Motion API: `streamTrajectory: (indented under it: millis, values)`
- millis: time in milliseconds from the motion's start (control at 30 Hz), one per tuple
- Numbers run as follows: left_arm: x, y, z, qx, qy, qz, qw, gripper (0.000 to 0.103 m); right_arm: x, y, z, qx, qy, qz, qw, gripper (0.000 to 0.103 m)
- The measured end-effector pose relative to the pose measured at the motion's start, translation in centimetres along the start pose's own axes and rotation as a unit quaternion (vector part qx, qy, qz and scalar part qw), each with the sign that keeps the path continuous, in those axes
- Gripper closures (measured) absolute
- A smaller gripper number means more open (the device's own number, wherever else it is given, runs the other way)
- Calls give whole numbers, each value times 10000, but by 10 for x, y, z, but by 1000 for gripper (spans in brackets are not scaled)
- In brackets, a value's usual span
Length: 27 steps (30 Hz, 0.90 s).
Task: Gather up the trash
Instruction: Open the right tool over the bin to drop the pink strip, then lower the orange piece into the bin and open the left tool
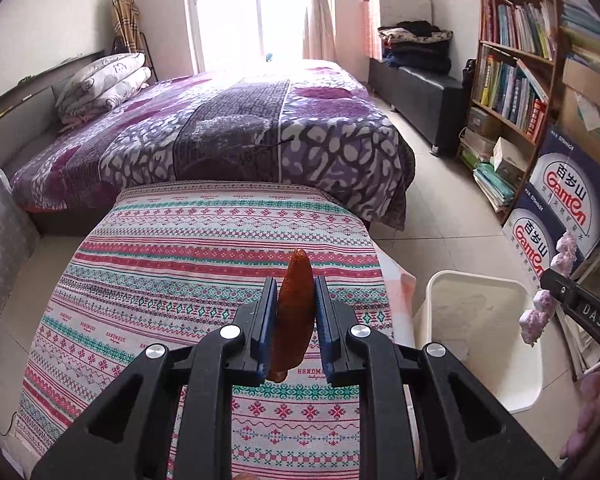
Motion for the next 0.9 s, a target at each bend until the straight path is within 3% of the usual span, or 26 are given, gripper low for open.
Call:
streamTrajectory:
  millis: [100, 167, 367, 633, 800, 900]
  values:
    - [12, 0, -2, 14, -72, 70, 9999, 84, 13, -1, -4, -33, -152, 52, 9999, 65]
    - [20, 1, -3, 29, -114, 121, 9999, 84, 21, 0, -8, -43, -270, 95, 9996, 54]
    - [48, 1, -3, 11, -294, 287, 9992, 83, 42, 4, -14, 37, -473, 198, 9987, 40]
    - [90, 1, -5, -30, -532, 623, 9966, 83, 69, 11, -24, 103, -763, 306, 9966, 32]
    - [114, 0, -9, -60, -594, 985, 9933, 83, 82, 21, -29, 274, -855, 375, 9953, 26]
    - [128, -2, -12, -103, -534, 1449, 9879, 82, 90, 27, -33, 389, -889, 431, 9943, 24]
Point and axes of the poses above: each gripper's, at about its wrist camera, not at the fingertips, and y roughly against the way its jaws point, x to its right, z to its underside, the point moved 2 cm from there along -y, roughly the way its jaws point, and after that the axes turned 12 degrees about -y, right-handed, at the moved point
